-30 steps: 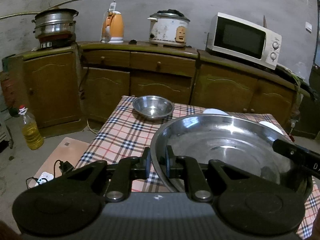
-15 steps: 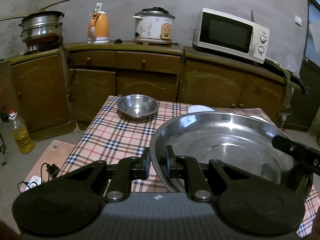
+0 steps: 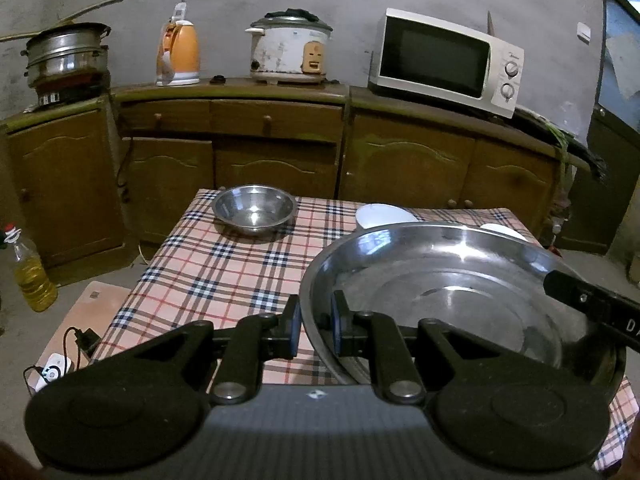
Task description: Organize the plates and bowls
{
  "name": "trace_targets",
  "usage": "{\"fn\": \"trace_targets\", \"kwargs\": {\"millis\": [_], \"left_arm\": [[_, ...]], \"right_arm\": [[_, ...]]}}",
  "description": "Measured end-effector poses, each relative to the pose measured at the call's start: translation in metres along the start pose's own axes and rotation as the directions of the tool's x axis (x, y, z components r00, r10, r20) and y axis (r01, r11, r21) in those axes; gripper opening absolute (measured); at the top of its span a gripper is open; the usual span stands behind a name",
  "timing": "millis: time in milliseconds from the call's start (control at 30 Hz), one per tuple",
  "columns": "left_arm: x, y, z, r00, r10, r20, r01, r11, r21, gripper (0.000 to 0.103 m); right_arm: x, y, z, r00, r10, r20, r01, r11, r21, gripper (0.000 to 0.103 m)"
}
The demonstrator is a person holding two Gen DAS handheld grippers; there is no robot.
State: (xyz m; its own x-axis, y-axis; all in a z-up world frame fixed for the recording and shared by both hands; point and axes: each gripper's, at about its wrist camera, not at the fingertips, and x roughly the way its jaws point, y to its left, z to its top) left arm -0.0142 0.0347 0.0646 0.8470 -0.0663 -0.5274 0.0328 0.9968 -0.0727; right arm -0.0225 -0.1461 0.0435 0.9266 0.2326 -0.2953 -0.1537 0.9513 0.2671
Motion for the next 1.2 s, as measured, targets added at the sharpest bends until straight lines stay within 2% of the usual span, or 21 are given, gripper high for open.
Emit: {"fn": "trace_targets", "kwargs": {"millis": [1200], "left_arm": [[0.028, -0.043, -0.006, 0.996, -0.072, -0.045, 0.074, 0.995, 0.06, 0.016]], "right_arm": [[-0.008, -0.043, -0.006, 0.994, -0.111, 0.006, 0.11, 0.992, 0.067, 0.032]]}}
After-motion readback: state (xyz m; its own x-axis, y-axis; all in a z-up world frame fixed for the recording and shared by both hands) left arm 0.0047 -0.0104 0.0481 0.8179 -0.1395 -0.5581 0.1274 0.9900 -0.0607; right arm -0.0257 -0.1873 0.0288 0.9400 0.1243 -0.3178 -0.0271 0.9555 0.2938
